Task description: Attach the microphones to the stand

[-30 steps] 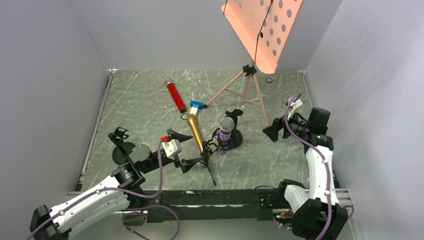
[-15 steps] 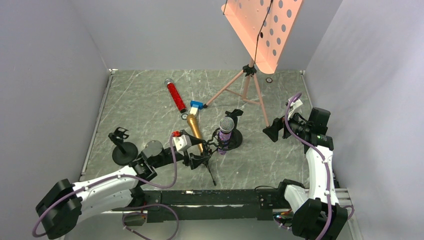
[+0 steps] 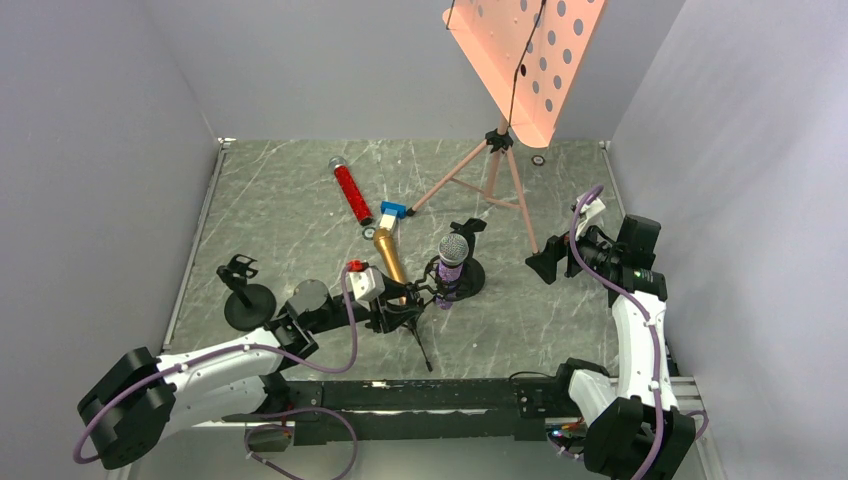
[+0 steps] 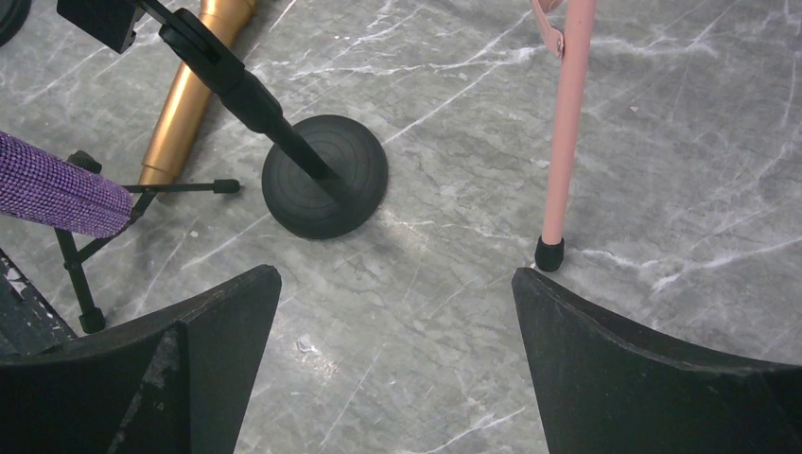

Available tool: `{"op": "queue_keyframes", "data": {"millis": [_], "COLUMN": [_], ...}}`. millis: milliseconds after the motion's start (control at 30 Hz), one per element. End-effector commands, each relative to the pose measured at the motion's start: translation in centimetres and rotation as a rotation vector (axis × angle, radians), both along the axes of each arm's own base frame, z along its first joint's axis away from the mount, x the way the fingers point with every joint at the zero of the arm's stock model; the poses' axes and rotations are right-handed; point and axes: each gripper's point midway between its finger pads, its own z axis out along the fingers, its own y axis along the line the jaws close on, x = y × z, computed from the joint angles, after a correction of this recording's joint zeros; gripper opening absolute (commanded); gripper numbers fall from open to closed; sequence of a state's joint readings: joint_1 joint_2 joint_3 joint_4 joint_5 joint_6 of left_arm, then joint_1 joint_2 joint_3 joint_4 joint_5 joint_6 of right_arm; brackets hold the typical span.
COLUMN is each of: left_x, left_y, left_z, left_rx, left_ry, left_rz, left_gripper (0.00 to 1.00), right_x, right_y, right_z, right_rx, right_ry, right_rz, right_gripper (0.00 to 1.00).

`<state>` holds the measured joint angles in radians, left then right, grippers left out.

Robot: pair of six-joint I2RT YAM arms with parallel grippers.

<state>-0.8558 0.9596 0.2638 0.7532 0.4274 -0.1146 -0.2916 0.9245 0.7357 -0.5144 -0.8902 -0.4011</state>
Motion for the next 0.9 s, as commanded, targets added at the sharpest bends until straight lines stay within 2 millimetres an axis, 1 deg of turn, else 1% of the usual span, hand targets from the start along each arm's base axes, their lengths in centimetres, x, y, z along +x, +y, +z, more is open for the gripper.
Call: {"op": "queue_keyframes", "data": {"millis": [0, 133, 167, 233, 300, 333, 400, 467, 533, 633, 733, 867], "left_x": [-0.3, -0.2, -0.1, 0.0, 0.2, 0.3, 0.4, 0.5, 0.8, 1.6, 2.5, 4.9], "left_y": [-0.4, -0.7, -0.7, -0.6, -0.5, -0.4, -0.1, 0.3, 0.8, 1.9, 3.3, 5.9], "left_z": [1.4, 1.1, 1.0, 0.9, 0.9, 1.1, 1.7, 2.9, 4.6, 7.5, 10.9, 13.8], "left_rx": [-0.036, -0.011, -0.009, -0.001, 0.004, 0.002, -0.005, -0.017, -0.031, -0.044, -0.068, -0.073], "left_ry": [-0.027, -0.012, -0.012, -0.009, -0.012, -0.019, -0.036, -0.069, -0.118, -0.219, -0.297, -0.348], "left_rz": [-0.03, -0.037, -0.037, -0.03, -0.014, -0.005, 0.009, 0.026, 0.059, 0.117, 0.171, 0.269], "left_gripper": [0.44, 0.39, 0.36, 0.23, 0.04, 0.0, 0.0, 0.0, 0.0, 0.0, 0.0, 0.0], "right_x": [0.5, 0.5, 0.5, 0.5, 0.5, 0.5, 0.5, 0.5, 0.5, 0.5, 0.5, 0.5], "right_y": [-0.1, -0.1, -0.1, -0.1, -0.1, -0.1, -0.1, -0.1, -0.1, -0.1, -0.1, -0.1], "right_z": [0.9, 0.9, 0.9, 0.9, 0.9, 0.9, 0.9, 0.9, 0.9, 0.9, 1.0, 1.0], "right_rx": [-0.031, -0.031, -0.031, -0.031, -0.031, -0.031, -0.03, -0.031, -0.031, -0.028, -0.03, -0.031], "right_ry": [-0.062, -0.063, -0.062, -0.064, -0.063, -0.063, -0.063, -0.064, -0.065, -0.063, -0.065, -0.067], "right_rz": [0.012, 0.011, 0.01, 0.011, 0.011, 0.012, 0.011, 0.012, 0.012, 0.015, 0.014, 0.013], "right_gripper": [1.0, 1.0, 1.0, 1.0, 1.0, 1.0, 1.0, 1.0, 1.0, 1.0, 1.0, 1.0]}}
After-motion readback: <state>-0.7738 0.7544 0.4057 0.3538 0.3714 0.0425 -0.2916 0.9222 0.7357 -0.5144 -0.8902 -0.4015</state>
